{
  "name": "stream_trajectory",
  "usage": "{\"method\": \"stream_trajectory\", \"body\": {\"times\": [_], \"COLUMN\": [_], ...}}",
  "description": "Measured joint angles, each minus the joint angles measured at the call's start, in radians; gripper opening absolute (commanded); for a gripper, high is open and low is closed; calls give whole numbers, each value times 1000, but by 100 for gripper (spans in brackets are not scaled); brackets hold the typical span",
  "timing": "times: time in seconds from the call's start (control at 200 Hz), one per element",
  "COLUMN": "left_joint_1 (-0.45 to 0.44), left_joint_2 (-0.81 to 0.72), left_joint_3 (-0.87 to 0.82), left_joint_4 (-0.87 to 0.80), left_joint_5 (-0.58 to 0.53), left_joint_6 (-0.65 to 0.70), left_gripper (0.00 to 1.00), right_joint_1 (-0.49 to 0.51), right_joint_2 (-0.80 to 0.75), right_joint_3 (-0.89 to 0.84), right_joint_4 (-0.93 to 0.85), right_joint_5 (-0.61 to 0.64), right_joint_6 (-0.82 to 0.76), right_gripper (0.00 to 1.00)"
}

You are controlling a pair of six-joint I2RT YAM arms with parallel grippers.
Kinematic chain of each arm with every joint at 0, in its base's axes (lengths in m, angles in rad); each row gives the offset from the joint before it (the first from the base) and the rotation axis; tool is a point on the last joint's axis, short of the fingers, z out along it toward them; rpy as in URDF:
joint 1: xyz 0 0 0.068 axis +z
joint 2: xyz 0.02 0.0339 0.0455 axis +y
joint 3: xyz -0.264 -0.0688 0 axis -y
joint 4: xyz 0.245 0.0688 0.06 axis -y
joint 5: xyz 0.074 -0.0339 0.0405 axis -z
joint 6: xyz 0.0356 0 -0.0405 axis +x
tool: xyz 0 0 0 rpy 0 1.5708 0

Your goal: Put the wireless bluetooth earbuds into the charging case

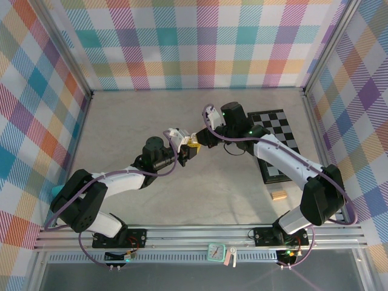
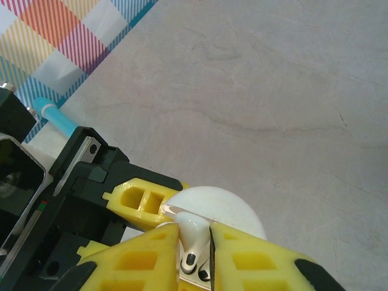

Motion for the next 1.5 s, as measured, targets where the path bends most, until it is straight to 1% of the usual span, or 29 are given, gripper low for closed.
{"method": "stream_trajectory", "body": {"times": [0.185, 0.31, 0.49, 0.665, 0.83, 0.91, 1.015, 1.14, 1.34, 1.5], "left_joint_1": [0, 0, 0, 0, 0, 0, 0, 0, 0, 0], "left_joint_2": [0, 0, 0, 0, 0, -2, -14, -34, -61, -64], "left_joint_3": [5, 5, 5, 5, 5, 3, -8, -20, -24, -24], "left_joint_4": [0, 1, 6, 8, 13, 24, 31, 29, 14, -14], "left_joint_5": [4, 6, 7, 13, 35, 60, 102, 137, 152, 151], "left_joint_6": [0, 0, 0, 0, 9, 34, 80, 127, 163, 171], "left_gripper": [13, 13, 13, 13, 13, 14, 14, 14, 14, 14], "right_joint_1": [0, 0, 0, 0, -2, -14, -36, -51, -52, -56], "right_joint_2": [-14, -23, -45, -98, -98, -97, -82, -34, 21, 26], "right_joint_3": [-4, -6, -14, -34, -34, -34, -23, 28, 86, 99], "right_joint_4": [-19, -35, -37, -12, 1, 3, -14, -63, -139, -178], "right_joint_5": [8, 11, 31, 54, 85, 90, 90, 84, 47, 30], "right_joint_6": [-13, -24, -27, -18, 9, 43, 74, 84, 75, 32], "right_gripper": [22, 25, 38, 47, 55, 58, 60, 61, 64, 64]}}
